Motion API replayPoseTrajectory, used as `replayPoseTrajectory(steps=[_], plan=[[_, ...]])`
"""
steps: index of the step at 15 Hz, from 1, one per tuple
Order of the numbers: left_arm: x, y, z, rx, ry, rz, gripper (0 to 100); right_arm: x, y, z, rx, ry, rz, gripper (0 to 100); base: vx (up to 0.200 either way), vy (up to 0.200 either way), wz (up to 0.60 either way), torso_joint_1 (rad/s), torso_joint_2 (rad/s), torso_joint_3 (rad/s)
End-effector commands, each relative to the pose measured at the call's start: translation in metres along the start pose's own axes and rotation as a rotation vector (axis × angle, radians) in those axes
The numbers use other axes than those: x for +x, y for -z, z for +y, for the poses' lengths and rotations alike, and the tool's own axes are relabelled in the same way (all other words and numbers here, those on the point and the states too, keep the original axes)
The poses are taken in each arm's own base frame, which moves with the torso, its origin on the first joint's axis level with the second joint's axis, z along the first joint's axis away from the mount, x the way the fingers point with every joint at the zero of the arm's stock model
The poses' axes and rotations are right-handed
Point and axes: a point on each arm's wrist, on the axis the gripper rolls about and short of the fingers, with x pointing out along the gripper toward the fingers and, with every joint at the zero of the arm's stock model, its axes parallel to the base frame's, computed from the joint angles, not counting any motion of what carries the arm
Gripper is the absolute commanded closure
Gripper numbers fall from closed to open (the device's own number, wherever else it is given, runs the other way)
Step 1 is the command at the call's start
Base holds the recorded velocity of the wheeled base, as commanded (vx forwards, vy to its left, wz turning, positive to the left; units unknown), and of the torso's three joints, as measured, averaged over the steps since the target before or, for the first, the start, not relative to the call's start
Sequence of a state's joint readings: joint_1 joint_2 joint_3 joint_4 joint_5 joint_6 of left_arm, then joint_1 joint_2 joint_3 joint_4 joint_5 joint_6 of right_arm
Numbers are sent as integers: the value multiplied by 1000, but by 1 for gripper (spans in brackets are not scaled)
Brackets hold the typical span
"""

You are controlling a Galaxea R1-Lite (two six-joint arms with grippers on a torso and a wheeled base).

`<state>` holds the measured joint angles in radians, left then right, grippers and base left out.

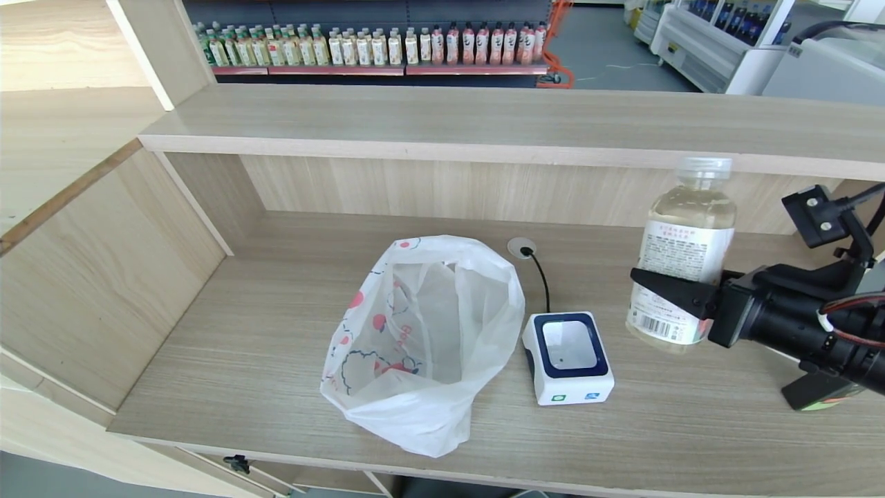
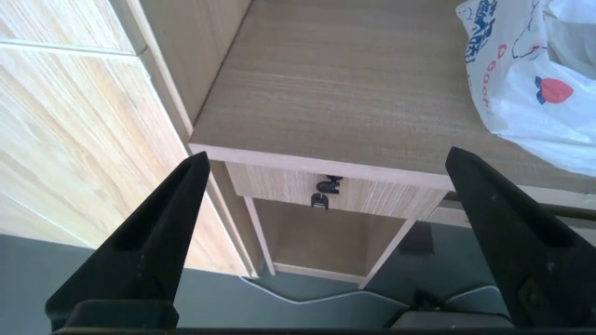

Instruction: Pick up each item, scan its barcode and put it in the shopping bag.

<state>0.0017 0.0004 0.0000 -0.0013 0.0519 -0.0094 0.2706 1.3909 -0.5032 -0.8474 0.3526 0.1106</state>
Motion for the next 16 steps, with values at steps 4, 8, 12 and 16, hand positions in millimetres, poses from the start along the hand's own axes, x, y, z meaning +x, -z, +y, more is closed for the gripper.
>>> replayPoseTrajectory(steps=[4, 8, 12, 16], plan=[[0, 0, 0, 0, 0, -1, 0, 5, 2, -2, 2, 3, 9, 100, 0, 0, 0, 0, 0, 0], [0, 0, 0, -3, 0, -1, 0, 4, 4, -2, 2, 2, 14, 100, -50, 0, 0, 1, -1, 1], [0, 0, 0, -1, 0, -1, 0, 7, 3, -2, 5, -4, 15, 100, -150, 0, 0, 5, 3, 1], [0, 0, 0, 5, 0, -1, 0, 21, 0, 1, -6, -52, 12, 100, 0, 0, 0, 0, 0, 0]])
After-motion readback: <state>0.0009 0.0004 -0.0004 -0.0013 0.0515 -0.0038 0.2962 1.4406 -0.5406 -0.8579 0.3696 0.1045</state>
